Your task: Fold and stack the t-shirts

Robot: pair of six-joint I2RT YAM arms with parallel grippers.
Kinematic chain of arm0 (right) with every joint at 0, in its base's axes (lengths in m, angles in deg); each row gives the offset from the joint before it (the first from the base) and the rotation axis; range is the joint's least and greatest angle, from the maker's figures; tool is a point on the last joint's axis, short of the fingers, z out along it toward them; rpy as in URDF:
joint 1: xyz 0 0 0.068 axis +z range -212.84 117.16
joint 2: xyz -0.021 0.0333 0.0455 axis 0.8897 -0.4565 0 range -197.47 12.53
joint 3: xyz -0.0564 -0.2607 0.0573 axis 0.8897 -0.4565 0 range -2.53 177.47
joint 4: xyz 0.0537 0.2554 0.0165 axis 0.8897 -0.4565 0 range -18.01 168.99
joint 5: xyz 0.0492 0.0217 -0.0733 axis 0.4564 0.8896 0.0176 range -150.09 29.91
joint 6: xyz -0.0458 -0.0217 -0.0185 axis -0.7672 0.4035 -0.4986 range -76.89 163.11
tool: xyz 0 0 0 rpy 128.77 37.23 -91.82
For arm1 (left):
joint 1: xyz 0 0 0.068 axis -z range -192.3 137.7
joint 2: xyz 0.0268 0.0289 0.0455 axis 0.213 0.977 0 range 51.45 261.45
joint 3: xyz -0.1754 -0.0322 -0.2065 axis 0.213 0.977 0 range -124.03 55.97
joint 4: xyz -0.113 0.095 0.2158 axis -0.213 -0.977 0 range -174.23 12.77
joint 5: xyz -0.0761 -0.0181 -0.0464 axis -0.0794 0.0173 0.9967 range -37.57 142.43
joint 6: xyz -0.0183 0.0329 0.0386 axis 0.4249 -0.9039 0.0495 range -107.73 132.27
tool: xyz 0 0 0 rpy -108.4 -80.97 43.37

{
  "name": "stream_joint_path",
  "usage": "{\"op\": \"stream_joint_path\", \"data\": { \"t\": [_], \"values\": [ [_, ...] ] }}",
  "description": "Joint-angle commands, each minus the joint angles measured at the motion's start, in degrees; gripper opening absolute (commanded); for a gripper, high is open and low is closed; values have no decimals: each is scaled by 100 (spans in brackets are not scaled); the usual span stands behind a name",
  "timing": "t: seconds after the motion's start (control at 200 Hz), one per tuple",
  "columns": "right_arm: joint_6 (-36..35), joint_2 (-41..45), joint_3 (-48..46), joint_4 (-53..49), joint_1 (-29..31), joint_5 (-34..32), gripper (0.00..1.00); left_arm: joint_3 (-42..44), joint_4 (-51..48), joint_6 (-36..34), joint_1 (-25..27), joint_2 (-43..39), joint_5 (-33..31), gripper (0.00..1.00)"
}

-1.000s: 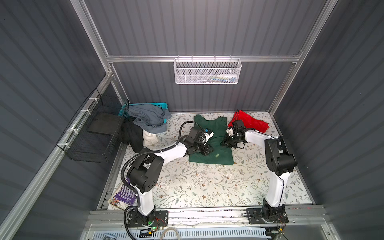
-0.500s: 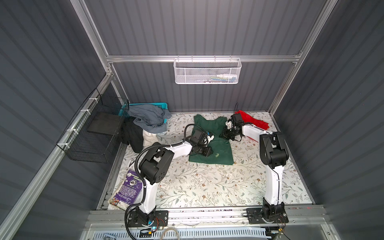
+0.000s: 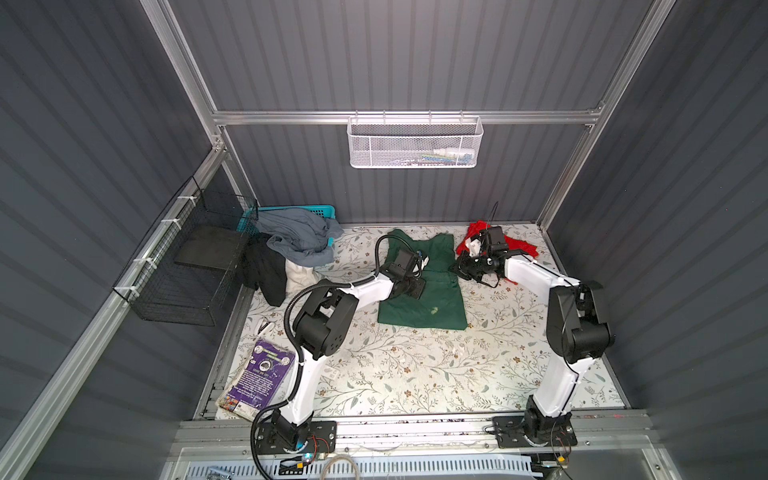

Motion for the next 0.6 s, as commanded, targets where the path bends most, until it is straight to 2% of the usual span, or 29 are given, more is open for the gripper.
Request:
{"op": "stream_joint_path", "data": {
  "t": [0.0,0.14,0.365,0.465,0.595],
  "values": [
    [89,216,-372,72,-7,-7,14,-186,113,-143,33,120,-395,36],
    [57,397,-818,73,24,22,15,-360,193,-291,9,195,-756,35],
    [-98,257,-936,-16,262,-14,18,-765,283,-416,-152,416,-781,35],
    [-183,61,-813,-99,340,-39,22,-977,196,-409,-259,539,-751,35],
    [-483,-181,-481,-456,432,-504,31,-977,157,-358,-352,404,-776,35]
  ]
}}
